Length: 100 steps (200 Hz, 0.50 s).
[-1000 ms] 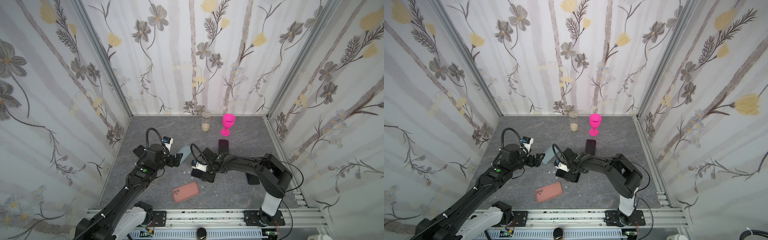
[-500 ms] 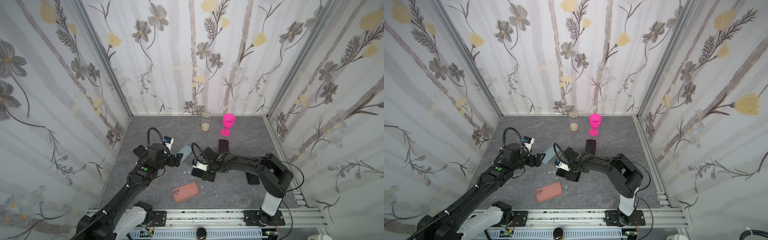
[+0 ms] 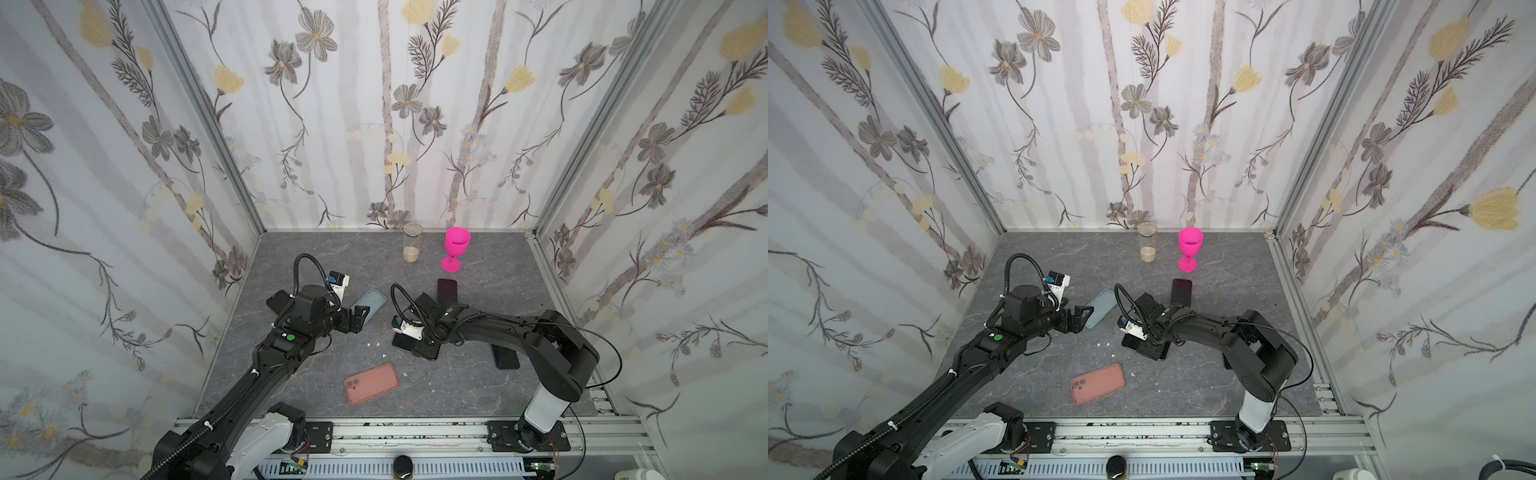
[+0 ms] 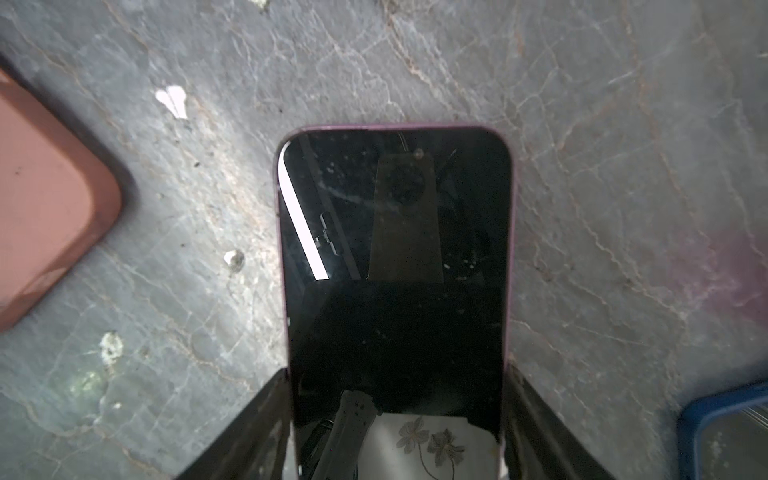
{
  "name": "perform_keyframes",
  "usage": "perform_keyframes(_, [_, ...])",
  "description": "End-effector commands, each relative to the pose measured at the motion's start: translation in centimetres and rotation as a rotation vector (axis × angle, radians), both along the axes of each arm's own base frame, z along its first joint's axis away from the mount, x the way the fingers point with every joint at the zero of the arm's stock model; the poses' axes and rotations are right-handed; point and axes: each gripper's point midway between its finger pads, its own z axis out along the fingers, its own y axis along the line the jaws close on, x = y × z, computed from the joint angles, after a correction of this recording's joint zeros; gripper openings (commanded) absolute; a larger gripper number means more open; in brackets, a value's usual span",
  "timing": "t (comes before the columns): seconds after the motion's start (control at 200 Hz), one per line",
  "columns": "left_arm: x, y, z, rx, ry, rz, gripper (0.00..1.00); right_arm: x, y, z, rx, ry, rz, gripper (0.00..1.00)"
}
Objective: Put the phone into the phone case
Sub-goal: 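Lower the right gripper and pinch the purple-edged phone's near end, then lift the phone with the right gripper while the left gripper grasps its far end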
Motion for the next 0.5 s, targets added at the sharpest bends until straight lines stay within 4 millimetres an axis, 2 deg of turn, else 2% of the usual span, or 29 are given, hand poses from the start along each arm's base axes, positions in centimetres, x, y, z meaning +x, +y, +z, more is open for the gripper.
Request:
perform_keyframes(0.0, [-0.4, -1.3, 1.0, -0.058, -0.001, -0.06, 0.94, 0.4, 0.3, 0.9, 0.026, -0.034, 0.012, 0.49])
perform_keyframes(0.495, [-2.2, -3.6, 1.7, -0.169, 0.065, -0.189, 0.91, 1.2, 1.4, 4.5, 0.147, -0.138, 0.011, 0.43])
